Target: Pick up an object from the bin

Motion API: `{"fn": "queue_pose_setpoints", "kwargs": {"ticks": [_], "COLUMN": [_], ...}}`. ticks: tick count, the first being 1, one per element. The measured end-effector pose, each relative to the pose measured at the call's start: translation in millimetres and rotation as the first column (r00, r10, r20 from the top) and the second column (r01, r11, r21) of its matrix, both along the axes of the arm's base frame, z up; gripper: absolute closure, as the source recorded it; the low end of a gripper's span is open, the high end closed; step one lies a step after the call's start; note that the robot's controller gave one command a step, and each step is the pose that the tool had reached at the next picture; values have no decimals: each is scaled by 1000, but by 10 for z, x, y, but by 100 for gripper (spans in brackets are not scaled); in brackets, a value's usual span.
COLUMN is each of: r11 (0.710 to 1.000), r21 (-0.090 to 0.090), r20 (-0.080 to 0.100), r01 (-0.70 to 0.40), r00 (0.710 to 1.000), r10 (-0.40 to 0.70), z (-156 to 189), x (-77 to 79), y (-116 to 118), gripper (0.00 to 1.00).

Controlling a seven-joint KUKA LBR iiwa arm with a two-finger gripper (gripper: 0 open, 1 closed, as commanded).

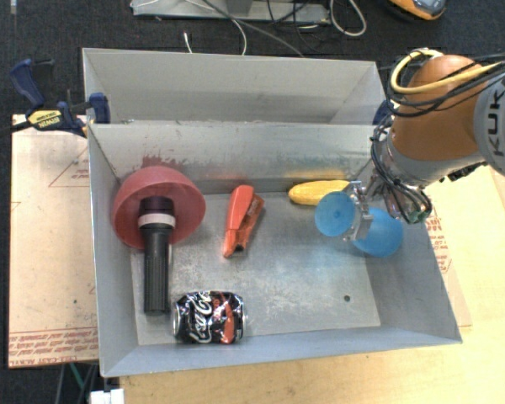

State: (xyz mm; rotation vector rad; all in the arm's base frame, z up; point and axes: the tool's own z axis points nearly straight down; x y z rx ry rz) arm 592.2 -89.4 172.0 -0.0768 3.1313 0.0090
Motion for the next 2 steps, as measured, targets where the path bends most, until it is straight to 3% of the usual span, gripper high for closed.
{"fn": "queue_pose_setpoints", "kwargs": {"ticks": [1,2], "r11": [997,998], "r21": [3,4], "r20": [-4,-14], "r01": [-73,-65], "r00": [997,998], "r10": [73,65], "z": [311,580], "x": [-34,-49], "y": [363,326], "gripper": [100,100]}}
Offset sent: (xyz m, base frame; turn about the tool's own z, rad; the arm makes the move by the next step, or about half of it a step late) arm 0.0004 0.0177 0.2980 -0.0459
